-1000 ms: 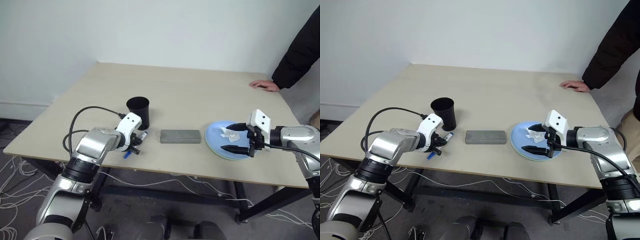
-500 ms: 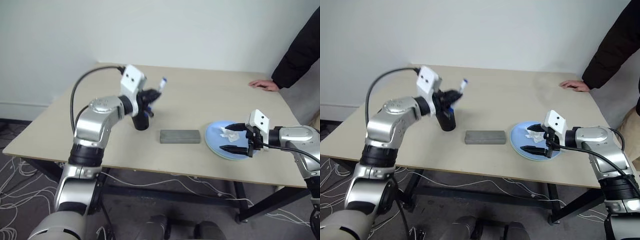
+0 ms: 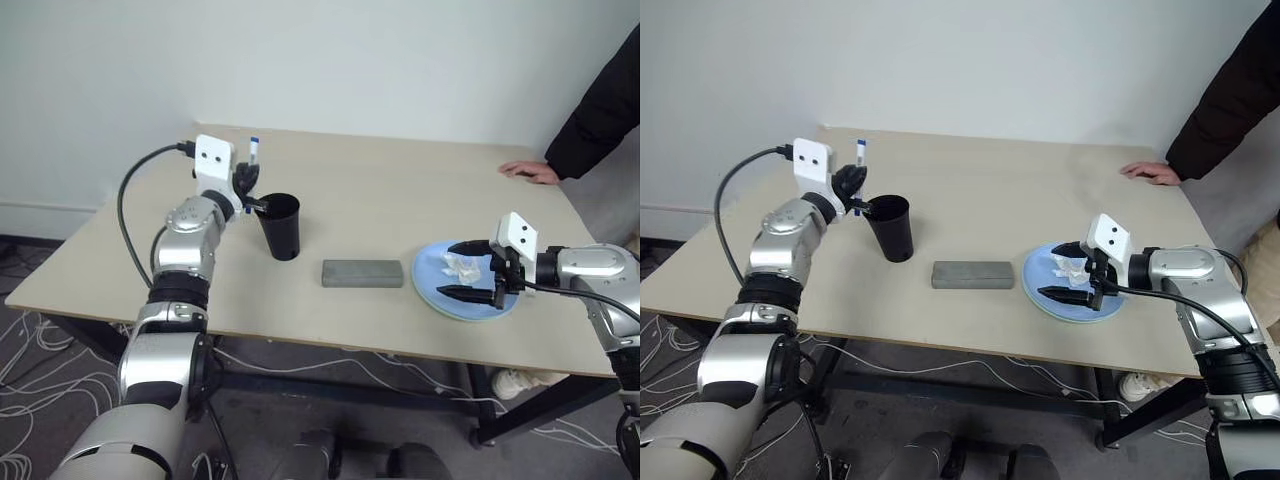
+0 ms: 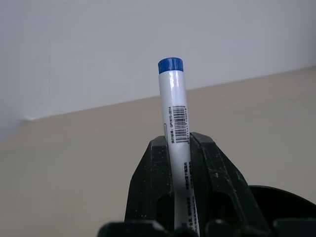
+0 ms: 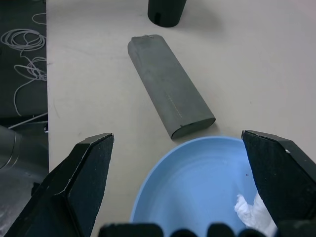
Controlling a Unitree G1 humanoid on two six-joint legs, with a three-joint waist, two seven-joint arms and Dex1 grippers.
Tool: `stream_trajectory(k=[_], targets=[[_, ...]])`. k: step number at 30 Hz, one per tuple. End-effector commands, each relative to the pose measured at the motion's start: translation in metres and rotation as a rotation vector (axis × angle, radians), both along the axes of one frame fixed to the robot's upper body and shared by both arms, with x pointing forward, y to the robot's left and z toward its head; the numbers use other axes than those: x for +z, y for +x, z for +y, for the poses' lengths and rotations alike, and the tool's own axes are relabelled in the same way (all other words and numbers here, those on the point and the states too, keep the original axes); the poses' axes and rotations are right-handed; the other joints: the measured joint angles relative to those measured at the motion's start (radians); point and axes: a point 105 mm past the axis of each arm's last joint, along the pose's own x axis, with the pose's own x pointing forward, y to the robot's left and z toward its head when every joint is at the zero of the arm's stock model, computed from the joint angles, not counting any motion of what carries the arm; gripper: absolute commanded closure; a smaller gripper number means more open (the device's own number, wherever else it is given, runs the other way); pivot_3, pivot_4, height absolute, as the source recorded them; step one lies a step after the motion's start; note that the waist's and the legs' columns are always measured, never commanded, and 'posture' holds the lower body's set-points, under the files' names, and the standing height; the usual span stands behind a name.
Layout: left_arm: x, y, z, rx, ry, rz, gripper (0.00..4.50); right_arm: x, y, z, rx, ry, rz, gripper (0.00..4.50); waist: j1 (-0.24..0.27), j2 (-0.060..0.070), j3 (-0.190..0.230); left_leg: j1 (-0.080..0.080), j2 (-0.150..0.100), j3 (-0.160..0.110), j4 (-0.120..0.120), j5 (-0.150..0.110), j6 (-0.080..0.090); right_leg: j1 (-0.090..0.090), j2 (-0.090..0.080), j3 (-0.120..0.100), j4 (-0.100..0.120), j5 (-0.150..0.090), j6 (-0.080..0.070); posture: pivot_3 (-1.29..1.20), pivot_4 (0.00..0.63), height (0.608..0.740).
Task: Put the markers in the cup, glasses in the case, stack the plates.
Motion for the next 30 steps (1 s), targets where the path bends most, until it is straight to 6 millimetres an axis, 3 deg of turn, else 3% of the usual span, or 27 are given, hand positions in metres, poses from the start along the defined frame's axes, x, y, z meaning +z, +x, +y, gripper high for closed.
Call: stream_trajectory(k=[1, 8, 19, 30], targets=[[0.036, 0.004, -0.012, -0.031, -0.015, -0.125, 4.39, 0.014, 0.001, 0.002, 0.015, 0.004, -0.047, 0.00, 0.000, 0.000, 0.000, 0.000, 0.000, 0.000, 0.000, 0.000, 0.000, 0.000, 0.000, 0.000, 0.000, -0.001, 0.002, 0.00, 0.000, 0.701], [0.038, 0.006, -0.029, -0.076, -0.012, -0.137, 4.39, 0.014, 0.000, 0.000, 0.007, 0.003, -0.046, 0.00, -0.004, 0.000, 0.000, 0.000, 0.000, 0.000, 0.001, 0.000, 0.000, 0.000, 0.000, 0.000, 0.000, 0.000, 0.003, 0.00, 0.000, 0.701], [0.037, 0.004, -0.030, -0.088, 0.007, -0.134, 4.39, 0.012, -0.001, -0.003, -0.006, -0.002, -0.040, 0.00, -0.003, 0.000, 0.000, 0.000, 0.000, -0.001, 0.002, 0.000, 0.000, 0.000, 0.001, 0.000, 0.001, 0.000, 0.003, 0.00, 0.000, 0.701], [0.039, 0.005, 0.007, 0.019, 0.043, -0.117, 4.39, 0.010, -0.003, -0.005, -0.016, -0.004, -0.034, 0.00, -0.004, 0.000, 0.000, 0.000, 0.000, -0.001, 0.002, 0.000, 0.000, 0.000, 0.001, 0.000, 0.001, 0.000, 0.003, 0.00, 0.000, 0.701]])
